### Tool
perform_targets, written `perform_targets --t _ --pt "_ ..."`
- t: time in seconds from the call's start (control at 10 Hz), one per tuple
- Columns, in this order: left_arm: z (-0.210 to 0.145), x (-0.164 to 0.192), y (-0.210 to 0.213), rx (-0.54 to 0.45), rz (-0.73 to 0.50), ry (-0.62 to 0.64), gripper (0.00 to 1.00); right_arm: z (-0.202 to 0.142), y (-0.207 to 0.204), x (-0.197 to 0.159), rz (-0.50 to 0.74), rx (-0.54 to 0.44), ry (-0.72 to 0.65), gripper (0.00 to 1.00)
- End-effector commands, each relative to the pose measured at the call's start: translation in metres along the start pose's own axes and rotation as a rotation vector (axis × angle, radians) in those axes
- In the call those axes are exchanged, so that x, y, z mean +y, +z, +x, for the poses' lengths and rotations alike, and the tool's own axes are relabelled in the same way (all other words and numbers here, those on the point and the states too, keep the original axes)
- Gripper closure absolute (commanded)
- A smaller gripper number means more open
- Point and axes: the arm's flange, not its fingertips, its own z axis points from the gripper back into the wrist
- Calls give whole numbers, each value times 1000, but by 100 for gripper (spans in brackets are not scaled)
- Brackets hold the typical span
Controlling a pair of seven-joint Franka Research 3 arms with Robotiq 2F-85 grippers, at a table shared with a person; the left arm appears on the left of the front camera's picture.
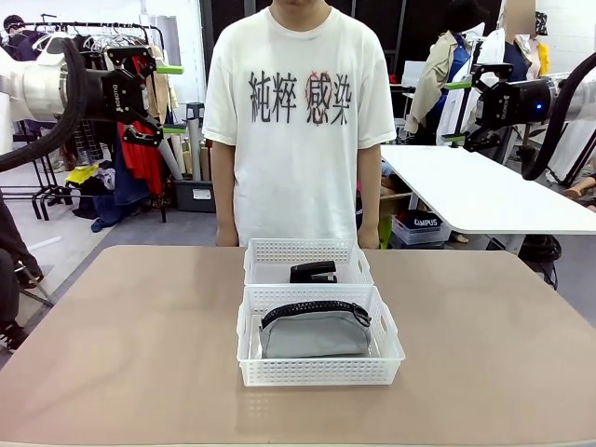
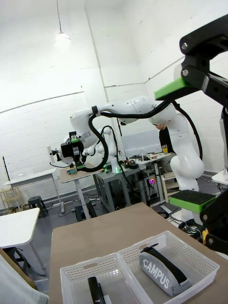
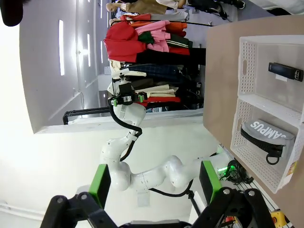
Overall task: Distribute items into two baskets.
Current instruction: Place the picked Stapler into the Organizing basket as instructed by the person.
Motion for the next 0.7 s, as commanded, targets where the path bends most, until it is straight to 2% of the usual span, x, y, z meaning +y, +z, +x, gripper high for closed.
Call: perform_targets --t 0.0,0.6 --pt "-1 -2 0 -6 1 -5 0 0 1 3 0 -1 6 0" --pt "-1 -2 0 -6 1 -5 0 0 1 3 0 -1 6 0"
